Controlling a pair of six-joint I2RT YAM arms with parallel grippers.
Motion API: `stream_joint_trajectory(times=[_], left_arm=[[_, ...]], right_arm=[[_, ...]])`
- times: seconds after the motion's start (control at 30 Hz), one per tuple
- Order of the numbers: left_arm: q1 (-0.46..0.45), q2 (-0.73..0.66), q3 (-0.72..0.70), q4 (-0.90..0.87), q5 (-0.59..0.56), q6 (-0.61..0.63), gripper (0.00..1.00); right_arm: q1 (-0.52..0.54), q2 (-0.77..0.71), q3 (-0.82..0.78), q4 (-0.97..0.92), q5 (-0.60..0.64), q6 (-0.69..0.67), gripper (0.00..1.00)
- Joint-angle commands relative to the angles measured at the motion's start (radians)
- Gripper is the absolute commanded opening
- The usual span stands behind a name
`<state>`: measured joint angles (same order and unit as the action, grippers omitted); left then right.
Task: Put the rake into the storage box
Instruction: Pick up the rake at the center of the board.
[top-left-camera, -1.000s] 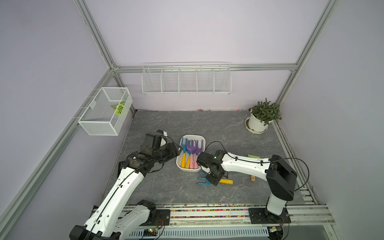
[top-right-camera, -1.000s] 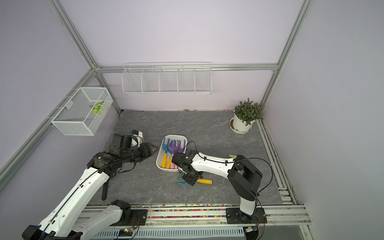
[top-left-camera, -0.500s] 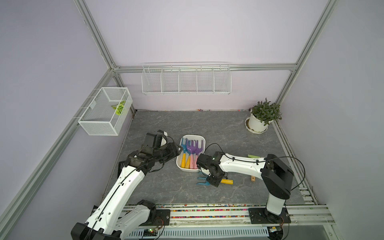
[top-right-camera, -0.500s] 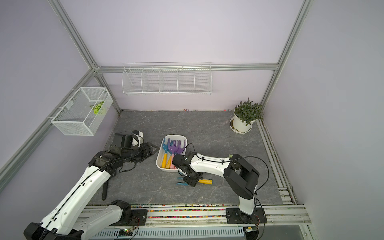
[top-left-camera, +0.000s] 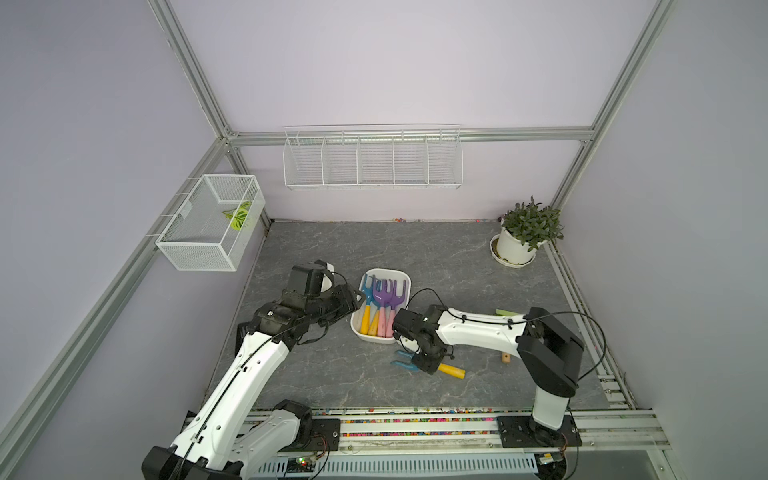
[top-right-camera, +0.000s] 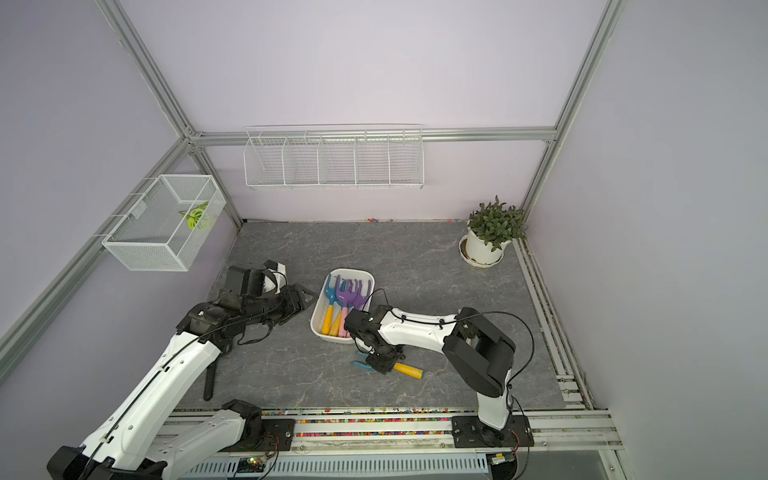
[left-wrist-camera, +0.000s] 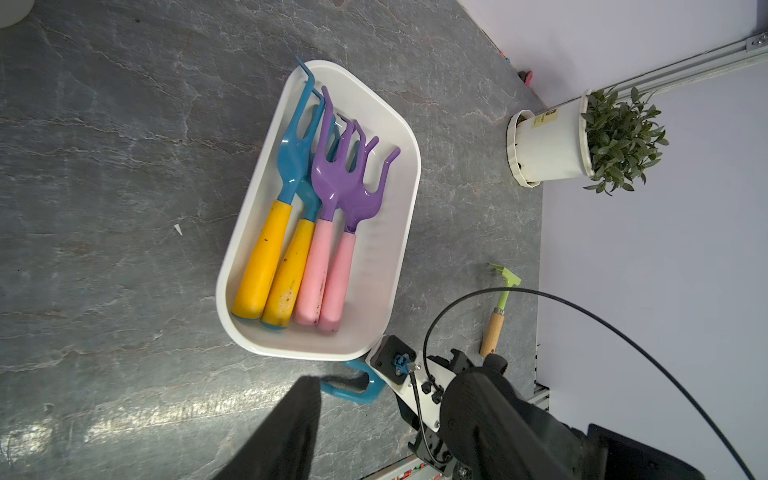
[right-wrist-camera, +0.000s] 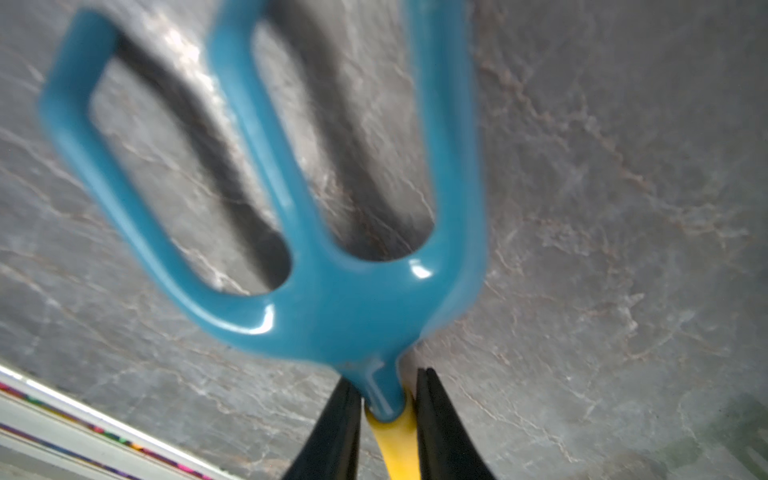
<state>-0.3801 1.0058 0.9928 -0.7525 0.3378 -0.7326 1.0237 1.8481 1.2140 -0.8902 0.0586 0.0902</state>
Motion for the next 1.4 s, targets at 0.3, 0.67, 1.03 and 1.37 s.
stream_joint_trajectory(times=[0.3,0.67,1.03,1.37], left_arm=[[0.004,0.021,0.005,0.037,0.009,-0.012,0.60],[0.005,0.041,0.008,0.115,0.090,-0.013,0.60],[-0.026,0.034,-0.082,0.389,0.298,-0.149,0.61],[-0.101,-0.004,-0.132,0.504,0.319,-0.216,0.62]], right_arm=[[0.004,-0.181,-0.090,-0.017,-0.013,0.044,0.00],[-0.084,-0.390,-0.177,-0.059,-0.015,0.264,0.00],[-0.256,-0.615,-0.074,0.002,-0.099,0.460,0.00],[-0.338,-0.634,-0.064,0.254,-0.287,0.675,0.00]])
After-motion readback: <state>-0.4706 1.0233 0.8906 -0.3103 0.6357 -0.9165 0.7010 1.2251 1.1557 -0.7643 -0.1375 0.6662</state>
